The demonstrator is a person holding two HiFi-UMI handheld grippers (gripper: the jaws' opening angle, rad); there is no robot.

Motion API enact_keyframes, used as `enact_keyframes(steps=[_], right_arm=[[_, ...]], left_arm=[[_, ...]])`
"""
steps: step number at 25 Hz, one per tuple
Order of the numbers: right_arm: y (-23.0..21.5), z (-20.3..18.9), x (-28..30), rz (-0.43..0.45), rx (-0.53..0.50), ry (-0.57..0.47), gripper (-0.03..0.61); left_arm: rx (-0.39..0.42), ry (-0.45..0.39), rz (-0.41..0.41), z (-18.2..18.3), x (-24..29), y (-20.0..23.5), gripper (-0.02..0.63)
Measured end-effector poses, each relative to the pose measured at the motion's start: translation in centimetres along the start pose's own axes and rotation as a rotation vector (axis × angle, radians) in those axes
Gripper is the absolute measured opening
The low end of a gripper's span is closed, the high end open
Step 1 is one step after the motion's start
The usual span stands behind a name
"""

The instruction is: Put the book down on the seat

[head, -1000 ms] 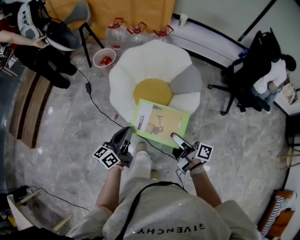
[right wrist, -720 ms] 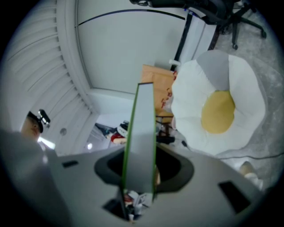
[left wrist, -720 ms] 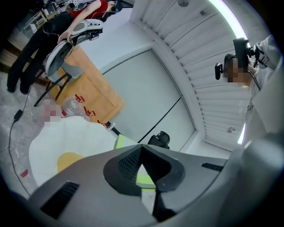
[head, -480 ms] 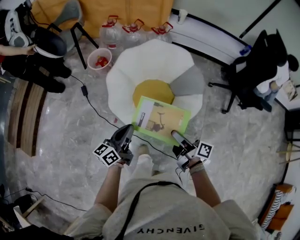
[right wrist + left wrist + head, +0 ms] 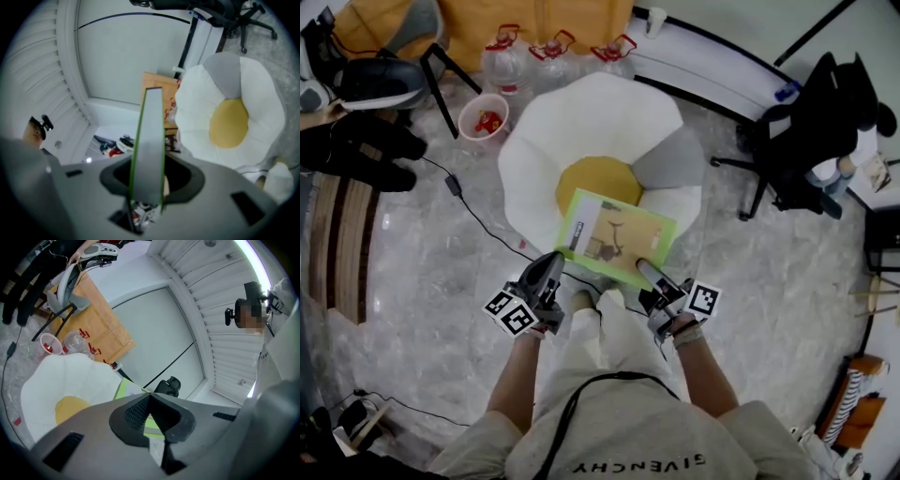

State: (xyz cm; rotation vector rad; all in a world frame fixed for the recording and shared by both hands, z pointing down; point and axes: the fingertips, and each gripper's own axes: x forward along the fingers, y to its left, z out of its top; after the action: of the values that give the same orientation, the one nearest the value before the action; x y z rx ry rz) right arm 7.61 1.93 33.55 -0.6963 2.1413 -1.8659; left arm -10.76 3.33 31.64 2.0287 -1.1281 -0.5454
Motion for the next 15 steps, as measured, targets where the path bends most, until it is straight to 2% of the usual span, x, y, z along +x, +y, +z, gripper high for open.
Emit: enact_keyframes(steps=[3, 7, 10, 15], right_arm=[[-1.1, 0.4, 0.5, -0.012, 0.004, 0.012, 0.155], [-4.9, 3.6, 5.1, -0.035, 0.023, 0.033, 0.155], [-6.6, 4.9, 6.8, -0.056, 0.011, 0.052, 0.155], [-9.7, 7.0, 8.4, -0.029, 0.017, 0.048, 0.155]], left_arm=[[-0.01, -0.001, 0.005, -0.6, 0.7, 0.8, 0.024], [-0.032, -0.008, 0.034, 0.4, 4.7, 6.3, 0.023], [-0.036, -0.028, 0.052, 0.9, 5.9, 8.4, 0.024], [-0.05, -0.051, 0.085, -0.4, 7.2, 12.1, 0.025]])
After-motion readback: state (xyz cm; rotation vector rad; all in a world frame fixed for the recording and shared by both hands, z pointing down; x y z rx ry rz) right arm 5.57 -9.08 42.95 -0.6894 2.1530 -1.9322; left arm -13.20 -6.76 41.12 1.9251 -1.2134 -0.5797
